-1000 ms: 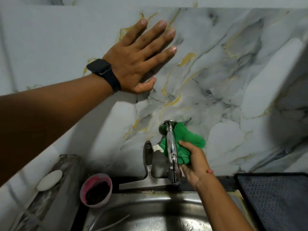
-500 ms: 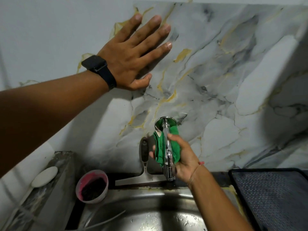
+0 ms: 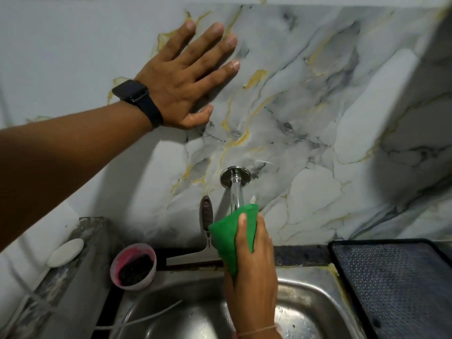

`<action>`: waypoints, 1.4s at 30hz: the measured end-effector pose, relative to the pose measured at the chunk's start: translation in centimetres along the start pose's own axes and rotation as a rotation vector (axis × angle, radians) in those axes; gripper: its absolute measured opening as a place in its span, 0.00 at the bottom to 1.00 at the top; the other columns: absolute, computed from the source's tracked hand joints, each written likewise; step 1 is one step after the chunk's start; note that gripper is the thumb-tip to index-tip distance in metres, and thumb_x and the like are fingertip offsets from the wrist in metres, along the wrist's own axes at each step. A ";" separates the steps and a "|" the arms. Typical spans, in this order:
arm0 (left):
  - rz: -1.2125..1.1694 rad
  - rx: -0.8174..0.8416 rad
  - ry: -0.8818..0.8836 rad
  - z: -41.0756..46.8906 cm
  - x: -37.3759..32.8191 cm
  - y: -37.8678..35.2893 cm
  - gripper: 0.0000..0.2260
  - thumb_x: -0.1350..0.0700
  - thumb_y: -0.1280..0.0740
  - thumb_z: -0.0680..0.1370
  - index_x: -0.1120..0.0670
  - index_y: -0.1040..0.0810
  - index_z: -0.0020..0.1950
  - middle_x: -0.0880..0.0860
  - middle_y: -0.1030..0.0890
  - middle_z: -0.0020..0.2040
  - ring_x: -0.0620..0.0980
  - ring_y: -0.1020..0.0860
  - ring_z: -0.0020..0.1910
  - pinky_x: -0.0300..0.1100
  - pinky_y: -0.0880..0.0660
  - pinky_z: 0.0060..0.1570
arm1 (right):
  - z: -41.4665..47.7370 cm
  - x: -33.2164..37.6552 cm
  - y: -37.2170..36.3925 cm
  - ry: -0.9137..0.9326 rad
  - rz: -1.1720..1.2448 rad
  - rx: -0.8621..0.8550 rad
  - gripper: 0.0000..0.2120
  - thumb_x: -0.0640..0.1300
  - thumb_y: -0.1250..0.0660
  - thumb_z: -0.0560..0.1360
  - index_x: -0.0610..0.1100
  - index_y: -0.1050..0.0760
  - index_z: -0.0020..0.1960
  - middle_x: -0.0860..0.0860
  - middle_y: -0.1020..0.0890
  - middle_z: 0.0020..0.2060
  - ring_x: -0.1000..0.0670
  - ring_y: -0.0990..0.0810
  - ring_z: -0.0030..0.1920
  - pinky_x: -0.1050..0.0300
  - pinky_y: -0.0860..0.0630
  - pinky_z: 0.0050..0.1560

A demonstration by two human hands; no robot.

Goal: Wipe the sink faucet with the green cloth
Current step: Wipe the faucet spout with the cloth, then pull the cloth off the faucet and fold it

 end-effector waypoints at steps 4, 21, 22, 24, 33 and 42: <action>0.008 -0.015 -0.003 -0.1 0.1 0.0 0.36 0.39 0.46 0.78 0.55 0.46 0.83 0.61 0.41 0.81 0.63 0.41 0.80 0.62 0.45 0.76 | -1.4 -3.5 -2.0 -0.463 0.777 -0.077 0.43 0.60 0.26 0.67 0.60 0.43 0.76 0.51 0.29 0.73 0.53 0.26 0.68 0.50 0.25 0.66; -0.070 0.009 -0.002 -0.1 -0.3 0.0 0.36 0.40 0.47 0.78 0.55 0.47 0.83 0.60 0.42 0.82 0.62 0.44 0.81 0.60 0.52 0.79 | 9.7 -0.5 1.8 -0.247 0.317 0.061 0.27 0.61 0.35 0.74 0.49 0.28 0.69 0.43 0.17 0.59 0.41 0.18 0.57 0.45 0.20 0.58; -0.090 0.033 -0.003 -0.1 -0.3 -0.1 0.36 0.40 0.47 0.78 0.54 0.47 0.83 0.60 0.43 0.82 0.62 0.45 0.81 0.59 0.54 0.80 | 9.1 1.0 2.3 -0.120 0.119 0.082 0.31 0.59 0.36 0.75 0.48 0.34 0.74 0.41 0.23 0.68 0.40 0.22 0.63 0.46 0.23 0.63; -0.132 0.108 -0.003 -0.1 -0.3 0.1 0.36 0.39 0.48 0.78 0.54 0.48 0.83 0.59 0.45 0.83 0.61 0.46 0.82 0.59 0.57 0.80 | 7.3 2.8 1.8 0.069 -0.208 0.175 0.34 0.53 0.37 0.77 0.44 0.44 0.78 0.37 0.38 0.77 0.38 0.35 0.74 0.45 0.33 0.73; -0.888 0.621 0.448 1.1 -9.0 6.0 0.40 0.41 0.38 0.69 0.55 0.35 0.79 0.60 0.44 0.82 0.60 0.45 0.81 0.59 0.46 0.81 | -3.9 -6.0 7.3 -0.316 0.293 0.430 0.25 0.54 0.28 0.72 0.47 0.28 0.65 0.43 0.18 0.59 0.46 0.19 0.57 0.51 0.23 0.59; -2.296 1.328 1.276 4.6 -45.6 15.9 0.12 0.63 0.29 0.78 0.65 0.19 0.61 0.62 0.14 0.53 0.53 0.15 0.45 0.44 0.16 0.46 | -8.2 -30.4 16.0 -1.010 1.069 0.432 0.25 0.59 0.28 0.69 0.41 0.16 0.56 0.40 0.14 0.54 0.41 0.15 0.55 0.49 0.17 0.48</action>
Point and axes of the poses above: each hand's wrist, its own z-axis towards the middle knuckle, its own y-axis out of the back of the hand, x = y × z, the point moved 9 cm from there along z, towards the middle knuckle
